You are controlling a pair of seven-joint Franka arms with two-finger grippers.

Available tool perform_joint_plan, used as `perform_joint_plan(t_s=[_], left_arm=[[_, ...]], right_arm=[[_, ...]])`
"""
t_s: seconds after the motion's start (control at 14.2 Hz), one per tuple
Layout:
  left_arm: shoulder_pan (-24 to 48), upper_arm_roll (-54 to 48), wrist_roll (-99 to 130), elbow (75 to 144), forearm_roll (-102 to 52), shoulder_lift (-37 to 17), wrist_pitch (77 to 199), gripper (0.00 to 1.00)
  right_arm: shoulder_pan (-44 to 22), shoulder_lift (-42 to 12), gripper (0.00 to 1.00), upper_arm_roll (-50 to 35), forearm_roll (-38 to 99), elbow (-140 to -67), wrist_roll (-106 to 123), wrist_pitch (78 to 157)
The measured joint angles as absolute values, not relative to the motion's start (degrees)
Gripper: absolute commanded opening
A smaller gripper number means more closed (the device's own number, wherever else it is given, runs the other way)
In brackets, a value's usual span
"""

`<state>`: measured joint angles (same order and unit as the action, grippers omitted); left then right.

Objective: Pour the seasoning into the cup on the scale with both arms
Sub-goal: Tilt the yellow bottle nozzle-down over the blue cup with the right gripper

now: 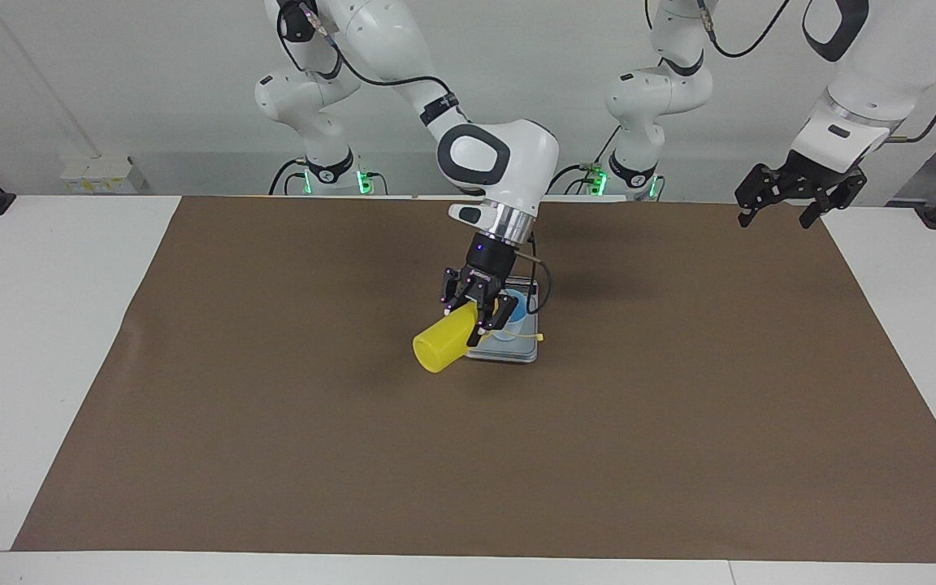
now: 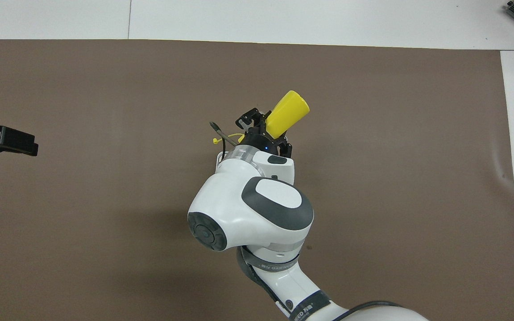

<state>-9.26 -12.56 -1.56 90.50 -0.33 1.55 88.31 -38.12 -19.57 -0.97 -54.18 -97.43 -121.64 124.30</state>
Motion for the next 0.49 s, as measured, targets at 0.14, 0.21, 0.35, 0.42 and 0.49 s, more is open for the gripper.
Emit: perform_joint_plan(t_s=[0.14,0.21,0.35,0.42,0.49], left_arm=[[-9.26,-12.55,-1.56,90.5,-0.33,1.55,88.31,1.0],[-9.26,-12.55,-1.55,90.5,-0.33,1.55,88.31,1.0],[-9.25,-12.56,-1.56,90.51,-0.33,1.55,88.31,1.0],[-9.25,-12.56,-1.56,90.56,-0.33,1.55,88.31,1.0],[-9.25,-12.56,-1.55,90.64,-0.33,1.55,88.31,1.0]], right_arm=[[-36.67,-18.4,0.1,-0.96,-48.02,-97.44,-121.64,125.23],[-35.7,-18.05,0.1,-0.96,-44.78,-97.46,-121.64,126.0],[-33.82,-17.48,0.1,-0.94,-37.74,-97.46,-121.64,126.79],[-32.78,-17.01,0.1,-0.94,-33.46,-97.48,-121.64,126.91],[-31.95,-16.48,0.1,-0.93,-29.6,-97.48,-121.64,126.92]])
